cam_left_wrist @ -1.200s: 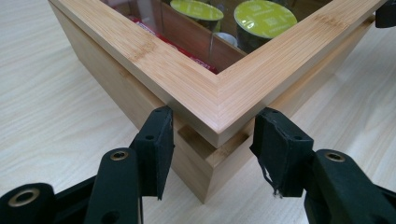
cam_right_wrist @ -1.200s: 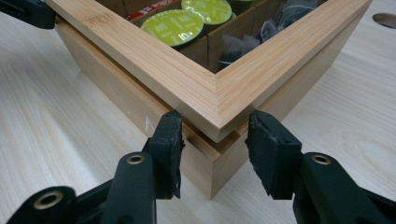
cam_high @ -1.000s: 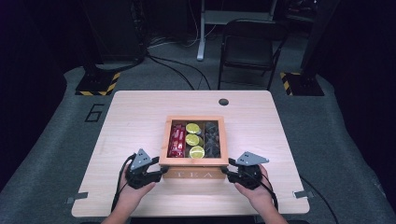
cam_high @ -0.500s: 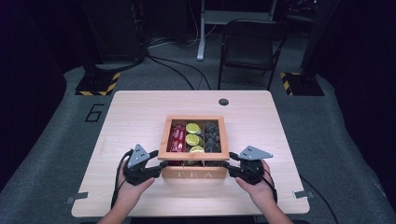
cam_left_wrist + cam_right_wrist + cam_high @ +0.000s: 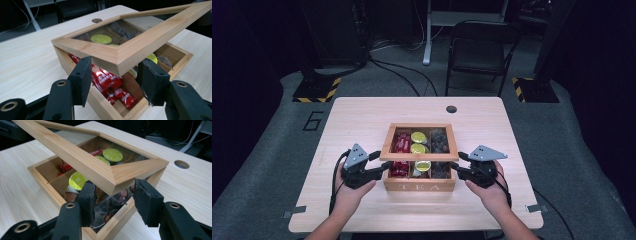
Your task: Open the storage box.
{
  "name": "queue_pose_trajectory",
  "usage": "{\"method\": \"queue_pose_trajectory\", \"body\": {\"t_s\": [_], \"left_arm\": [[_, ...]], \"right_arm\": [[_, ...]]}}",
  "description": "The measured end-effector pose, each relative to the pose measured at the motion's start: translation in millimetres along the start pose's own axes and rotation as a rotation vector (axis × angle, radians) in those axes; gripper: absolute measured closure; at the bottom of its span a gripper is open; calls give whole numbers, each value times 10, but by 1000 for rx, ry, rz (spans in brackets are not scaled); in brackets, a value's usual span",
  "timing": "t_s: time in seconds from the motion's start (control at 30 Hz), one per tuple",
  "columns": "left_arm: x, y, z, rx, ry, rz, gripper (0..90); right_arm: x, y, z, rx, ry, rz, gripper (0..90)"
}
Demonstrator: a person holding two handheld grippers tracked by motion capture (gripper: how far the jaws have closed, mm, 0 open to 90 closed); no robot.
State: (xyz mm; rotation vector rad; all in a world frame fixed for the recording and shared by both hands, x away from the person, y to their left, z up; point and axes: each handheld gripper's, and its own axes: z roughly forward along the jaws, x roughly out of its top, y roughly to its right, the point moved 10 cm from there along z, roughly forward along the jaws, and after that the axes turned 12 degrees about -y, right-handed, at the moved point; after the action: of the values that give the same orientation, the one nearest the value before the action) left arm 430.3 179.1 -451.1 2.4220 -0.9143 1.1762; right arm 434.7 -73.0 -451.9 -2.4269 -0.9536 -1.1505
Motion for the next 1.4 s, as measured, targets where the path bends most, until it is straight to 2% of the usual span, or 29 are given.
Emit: {"method": "queue_pose_trajectory", "body": {"t_s": [0.23,0.43,0.63,0.93,1.13,1.2,1.4], "left_arm": [[169,-38,-49,16,4,4,465],[267,-83,-69,7,11,-11,467],[390,-138,-92,15,13,-6,470],[581,-222,-107,23,36,-21,478],[653,-271,-107,23,37,-22,489],[672,-283,-106,22,39,-23,492],[742,-330,-101,36,40,-20,508]], "right_arm": [[156,58,-53,23,17,23,526],[272,99,-80,14,25,26,527],[399,136,-106,3,29,22,514],[589,216,-122,-6,50,23,506],[672,263,-112,-12,55,20,498],[691,268,-105,-12,55,35,493],[772,315,-74,-30,58,21,475]]}}
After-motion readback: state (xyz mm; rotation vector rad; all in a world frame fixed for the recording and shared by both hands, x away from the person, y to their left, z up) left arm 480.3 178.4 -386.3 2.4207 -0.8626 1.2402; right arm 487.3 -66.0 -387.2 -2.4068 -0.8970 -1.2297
